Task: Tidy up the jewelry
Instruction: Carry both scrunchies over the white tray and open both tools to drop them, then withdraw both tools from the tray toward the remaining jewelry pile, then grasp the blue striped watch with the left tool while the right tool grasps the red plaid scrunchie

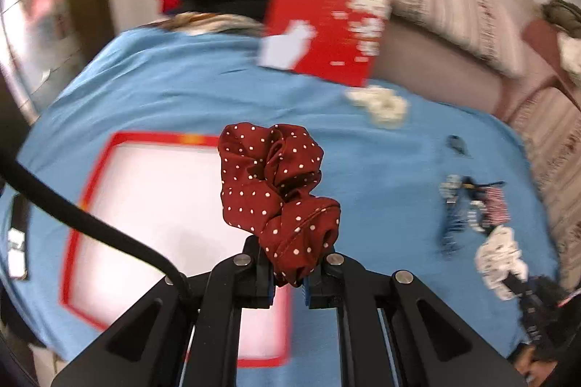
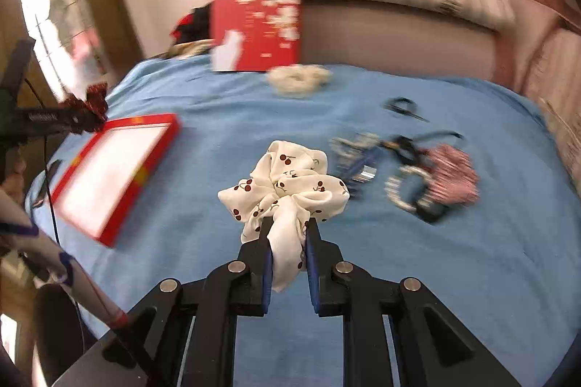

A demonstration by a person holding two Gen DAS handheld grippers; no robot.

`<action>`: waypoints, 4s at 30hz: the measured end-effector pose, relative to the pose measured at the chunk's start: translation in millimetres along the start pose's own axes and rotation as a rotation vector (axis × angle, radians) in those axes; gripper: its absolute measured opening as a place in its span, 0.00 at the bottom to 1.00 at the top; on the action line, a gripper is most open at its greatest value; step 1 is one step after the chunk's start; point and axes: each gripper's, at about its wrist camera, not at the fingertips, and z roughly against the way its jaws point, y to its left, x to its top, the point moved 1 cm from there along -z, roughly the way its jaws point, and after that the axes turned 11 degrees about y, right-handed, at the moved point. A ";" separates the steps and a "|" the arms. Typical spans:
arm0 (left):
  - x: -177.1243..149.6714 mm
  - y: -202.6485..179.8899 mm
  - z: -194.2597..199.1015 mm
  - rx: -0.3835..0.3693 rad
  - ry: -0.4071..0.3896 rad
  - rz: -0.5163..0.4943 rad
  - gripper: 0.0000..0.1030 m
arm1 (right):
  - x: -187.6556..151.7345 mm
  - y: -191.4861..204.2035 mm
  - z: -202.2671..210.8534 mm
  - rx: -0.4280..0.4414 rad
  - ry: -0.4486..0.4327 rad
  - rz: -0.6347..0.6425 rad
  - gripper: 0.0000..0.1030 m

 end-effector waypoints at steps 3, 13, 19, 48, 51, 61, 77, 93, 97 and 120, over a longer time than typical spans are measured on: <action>-4.8 46.2 -6.4 0.067 0.027 0.064 0.09 | 22.4 46.2 -12.3 0.057 0.018 0.075 0.17; 30.1 142.2 -65.9 0.240 0.058 0.166 0.10 | 109.1 172.2 -99.6 0.201 0.100 0.171 0.17; 48.6 175.2 -95.3 0.270 0.080 0.200 0.13 | 139.9 214.7 -164.9 0.178 0.165 0.212 0.17; -44.1 42.3 8.0 0.073 -0.023 0.138 0.64 | 8.7 38.0 -48.3 0.033 0.132 0.008 0.65; -62.0 0.6 -4.4 0.036 0.028 0.073 0.64 | -27.4 -14.8 -31.4 -0.016 0.140 -0.086 0.65; -84.1 -123.0 -48.5 -0.028 0.130 -0.131 0.64 | -80.7 -125.5 1.4 -0.104 0.111 -0.301 0.65; -6.8 -257.5 -176.8 -0.101 0.266 -0.262 0.64 | -57.4 -194.4 -20.4 -0.069 0.052 -0.422 0.65; -38.6 -191.9 -115.4 -0.090 0.231 -0.298 0.01 | -44.4 -204.4 -31.6 -0.077 0.055 -0.425 0.65; -53.3 -166.6 -111.6 -0.050 0.233 -0.316 0.01 | -35.2 -203.7 -31.9 -0.082 0.047 -0.409 0.65; -51.5 -183.0 -133.9 -0.208 0.222 -0.274 0.37 | 39.9 -199.0 -81.6 -0.213 0.103 -0.257 0.12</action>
